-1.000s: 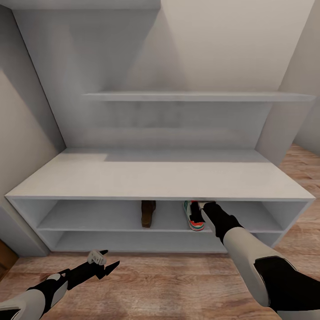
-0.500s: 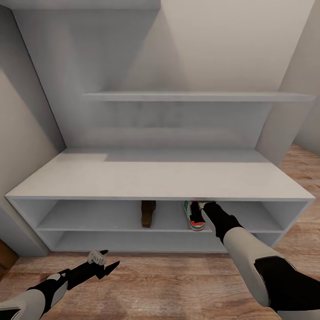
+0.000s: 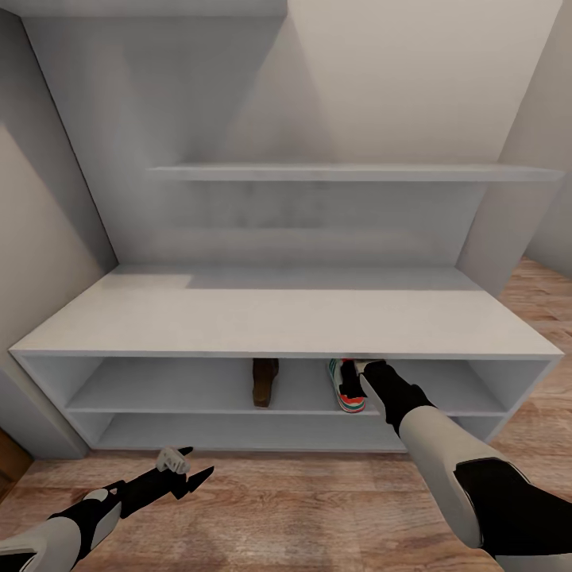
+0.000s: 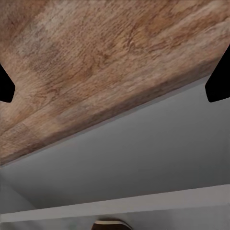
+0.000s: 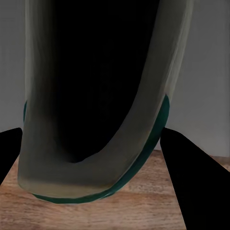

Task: Pick up the two gym shoes and the two sandals from the corridor floor and place them onto the hallstand (shoe rack) in the corridor, making sure they are on the rack and not on the floor. Arrange them so the two gym shoes are next to each other and the two sandals are next to each other.

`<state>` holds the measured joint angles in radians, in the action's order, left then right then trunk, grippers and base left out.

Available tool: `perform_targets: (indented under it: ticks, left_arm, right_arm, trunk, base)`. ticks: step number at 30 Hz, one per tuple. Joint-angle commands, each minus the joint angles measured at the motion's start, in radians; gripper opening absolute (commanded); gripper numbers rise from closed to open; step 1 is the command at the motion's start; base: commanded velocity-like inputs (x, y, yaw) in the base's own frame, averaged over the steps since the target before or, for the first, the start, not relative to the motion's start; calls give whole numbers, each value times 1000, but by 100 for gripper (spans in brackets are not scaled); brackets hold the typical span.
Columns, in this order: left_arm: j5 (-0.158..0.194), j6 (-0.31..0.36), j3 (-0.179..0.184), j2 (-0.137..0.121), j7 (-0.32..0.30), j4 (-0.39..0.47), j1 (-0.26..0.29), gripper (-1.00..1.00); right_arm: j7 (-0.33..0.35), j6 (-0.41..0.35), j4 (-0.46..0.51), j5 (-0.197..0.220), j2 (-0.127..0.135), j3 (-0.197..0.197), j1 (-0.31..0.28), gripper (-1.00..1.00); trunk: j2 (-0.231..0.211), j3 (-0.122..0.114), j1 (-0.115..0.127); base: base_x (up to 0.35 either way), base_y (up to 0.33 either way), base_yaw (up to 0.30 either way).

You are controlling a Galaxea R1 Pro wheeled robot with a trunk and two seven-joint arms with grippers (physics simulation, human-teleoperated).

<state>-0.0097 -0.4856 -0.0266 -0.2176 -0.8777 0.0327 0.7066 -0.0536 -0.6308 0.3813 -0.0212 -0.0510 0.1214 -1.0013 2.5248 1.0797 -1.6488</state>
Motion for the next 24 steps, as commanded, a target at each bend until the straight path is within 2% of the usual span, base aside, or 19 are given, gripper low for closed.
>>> perform_targets:
  ticks: [1,17,18,24]
  left_arm:
    - [-1,-2,-3,0,-3,0,1,100]
    - [-1,-2,-3,0,-3,0,1,100]
    - [-1,-2,-3,0,-4,0,1,100]
    - [-1,-2,-3,0,-4,0,1,100]
  right_arm:
    - [-3,-6,1,-2,0,5,0,-100]
    - [-3,-6,1,-2,0,6,0,-100]
    - [-3,-6,1,-2,0,6,0,100]
    - [-3,-6,1,-2,0,6,0,100]
  trunk:
    - [0,1,0]
    - [0,1,0]
    - [0,1,0]
    - [0,1,0]
  base:
    - [0,0,0]
    - [0,0,0]
    - [0,0,0]
    - [0,0,0]
